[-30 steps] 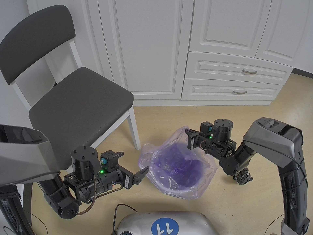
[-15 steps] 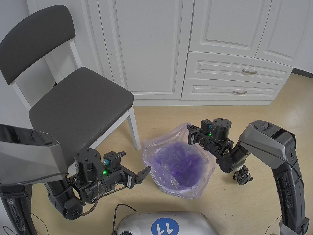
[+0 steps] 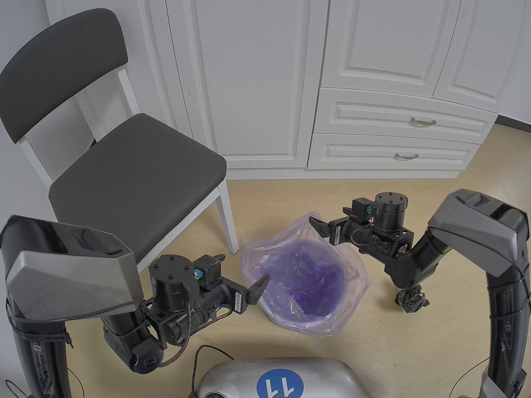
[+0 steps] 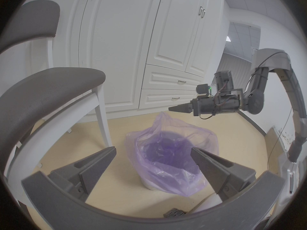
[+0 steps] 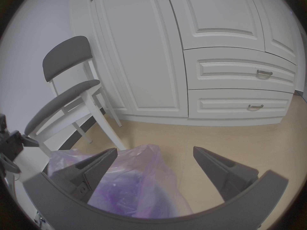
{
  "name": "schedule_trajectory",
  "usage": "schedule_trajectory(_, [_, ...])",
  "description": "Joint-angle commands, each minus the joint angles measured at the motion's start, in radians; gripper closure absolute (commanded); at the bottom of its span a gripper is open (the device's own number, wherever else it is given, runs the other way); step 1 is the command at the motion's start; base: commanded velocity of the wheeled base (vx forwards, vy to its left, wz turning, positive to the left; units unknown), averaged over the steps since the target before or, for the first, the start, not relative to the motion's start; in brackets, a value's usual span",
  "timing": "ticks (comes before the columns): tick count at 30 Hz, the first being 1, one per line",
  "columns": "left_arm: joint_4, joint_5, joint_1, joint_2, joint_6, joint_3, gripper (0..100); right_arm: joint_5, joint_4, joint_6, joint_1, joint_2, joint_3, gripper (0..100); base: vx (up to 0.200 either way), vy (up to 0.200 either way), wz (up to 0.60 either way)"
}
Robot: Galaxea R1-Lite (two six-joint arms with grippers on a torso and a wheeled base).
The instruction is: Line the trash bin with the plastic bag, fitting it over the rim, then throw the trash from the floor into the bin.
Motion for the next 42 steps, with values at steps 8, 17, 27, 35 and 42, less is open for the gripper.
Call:
schedule_trajectory(8, [0.128, 0.033, -0.041, 0.091, -0.050, -0.189, 0, 0.021, 0.356, -0.092, 0.002, -0.327, 0.222, 0, 0.000, 0.000, 0.00])
schedule_trajectory(17, [0.488, 0.069, -0.007, 0.185, -0.053, -0.571, 0, -0.014, 0.334, -0.149, -0.026, -0.229, 0.277, 0, 0.000, 0.000, 0.00])
schedule_trajectory(27, [0.623, 0.101, 0.044, 0.289, -0.053, -0.738, 0, -0.048, 0.322, -0.150, -0.072, -0.085, 0.209, 0, 0.000, 0.000, 0.00])
schedule_trajectory(35, [0.657, 0.115, 0.107, 0.381, -0.058, -0.881, 0, -0.073, 0.321, -0.149, -0.138, -0.041, 0.136, 0, 0.000, 0.000, 0.00])
schedule_trajectory(42, [0.682, 0.116, 0.142, 0.461, -0.081, -1.017, 0, -0.073, 0.319, -0.143, -0.170, 0.045, 0.039, 0, 0.000, 0.000, 0.00])
